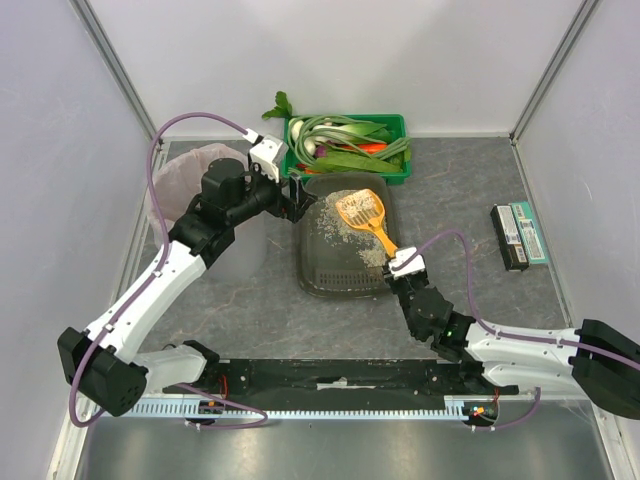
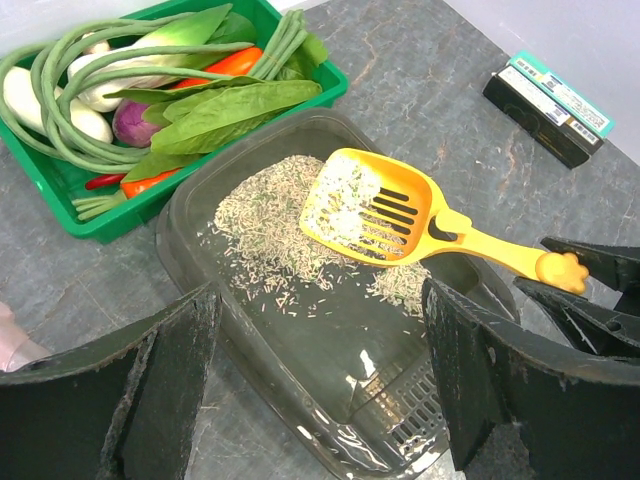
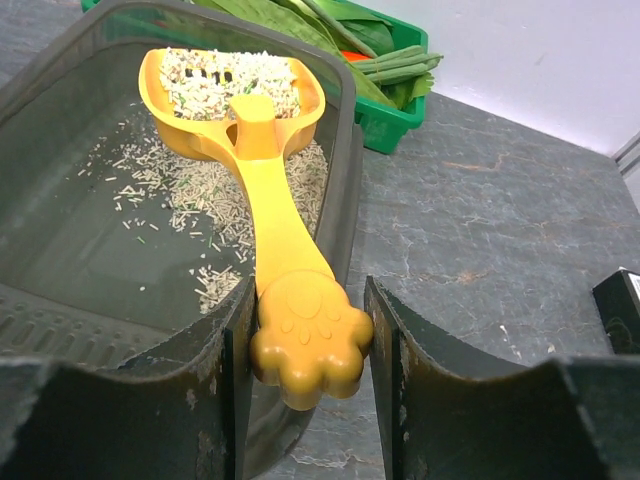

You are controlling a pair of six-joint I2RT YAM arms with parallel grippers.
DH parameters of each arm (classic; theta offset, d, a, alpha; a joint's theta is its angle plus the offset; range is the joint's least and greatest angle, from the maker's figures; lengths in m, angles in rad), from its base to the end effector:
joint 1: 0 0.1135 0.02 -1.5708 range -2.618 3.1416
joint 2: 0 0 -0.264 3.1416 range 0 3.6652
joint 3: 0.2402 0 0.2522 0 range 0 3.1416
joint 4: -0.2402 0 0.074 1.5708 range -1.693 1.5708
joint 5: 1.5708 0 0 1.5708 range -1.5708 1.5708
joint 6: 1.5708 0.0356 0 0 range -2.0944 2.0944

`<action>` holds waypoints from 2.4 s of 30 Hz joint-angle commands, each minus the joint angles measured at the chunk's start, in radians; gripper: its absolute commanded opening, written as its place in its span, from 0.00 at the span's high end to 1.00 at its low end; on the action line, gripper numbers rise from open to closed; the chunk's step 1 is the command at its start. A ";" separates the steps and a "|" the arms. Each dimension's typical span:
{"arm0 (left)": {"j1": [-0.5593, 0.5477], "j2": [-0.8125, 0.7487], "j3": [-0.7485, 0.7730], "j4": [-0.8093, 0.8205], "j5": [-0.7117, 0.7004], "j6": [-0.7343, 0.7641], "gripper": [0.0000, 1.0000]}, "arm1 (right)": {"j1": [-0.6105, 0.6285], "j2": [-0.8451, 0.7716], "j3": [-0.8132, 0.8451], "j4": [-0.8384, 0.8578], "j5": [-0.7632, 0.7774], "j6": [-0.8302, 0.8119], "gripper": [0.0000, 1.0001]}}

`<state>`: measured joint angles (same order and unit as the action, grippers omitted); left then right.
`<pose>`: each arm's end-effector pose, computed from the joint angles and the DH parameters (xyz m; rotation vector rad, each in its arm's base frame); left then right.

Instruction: Clean the litter box

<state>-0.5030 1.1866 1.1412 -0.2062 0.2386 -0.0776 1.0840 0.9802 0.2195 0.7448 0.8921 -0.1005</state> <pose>0.2357 -0.1393 0.3800 0.5594 1.7744 -0.6240 0.1125 0.1533 0.2058 -0.2400 1.5628 0.0618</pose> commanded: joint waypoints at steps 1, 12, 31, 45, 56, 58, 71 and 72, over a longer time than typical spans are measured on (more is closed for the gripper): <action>0.004 0.010 0.005 0.047 0.030 -0.007 0.13 | 0.007 -0.005 -0.002 0.146 0.002 -0.050 1.00; 0.004 0.024 0.002 0.048 0.028 -0.007 0.13 | 0.014 -0.060 -0.078 0.188 -0.027 -0.062 1.00; 0.004 0.042 0.009 0.037 0.031 -0.002 0.13 | 0.051 -0.008 0.032 -0.113 0.042 0.093 1.00; 0.004 0.033 0.014 0.036 0.047 -0.013 0.13 | 0.048 0.040 -0.008 -0.020 -0.011 0.154 1.00; 0.004 0.008 0.012 0.047 0.070 -0.039 0.13 | 0.050 0.081 0.055 -0.142 0.137 0.197 1.00; 0.004 0.005 0.012 0.047 0.073 -0.040 0.13 | 0.050 0.037 0.028 -0.030 -0.070 0.165 1.00; 0.004 -0.001 0.012 0.044 0.054 -0.028 0.13 | 0.053 0.020 0.058 -0.089 -0.115 0.159 1.00; 0.004 0.001 0.009 0.044 0.051 -0.025 0.13 | 0.053 0.023 0.076 -0.144 -0.043 0.169 1.00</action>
<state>-0.5030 1.2144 1.1397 -0.1997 0.2901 -0.0898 1.1339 1.0283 0.2790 0.5549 0.8684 0.0635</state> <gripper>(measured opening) 0.872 0.501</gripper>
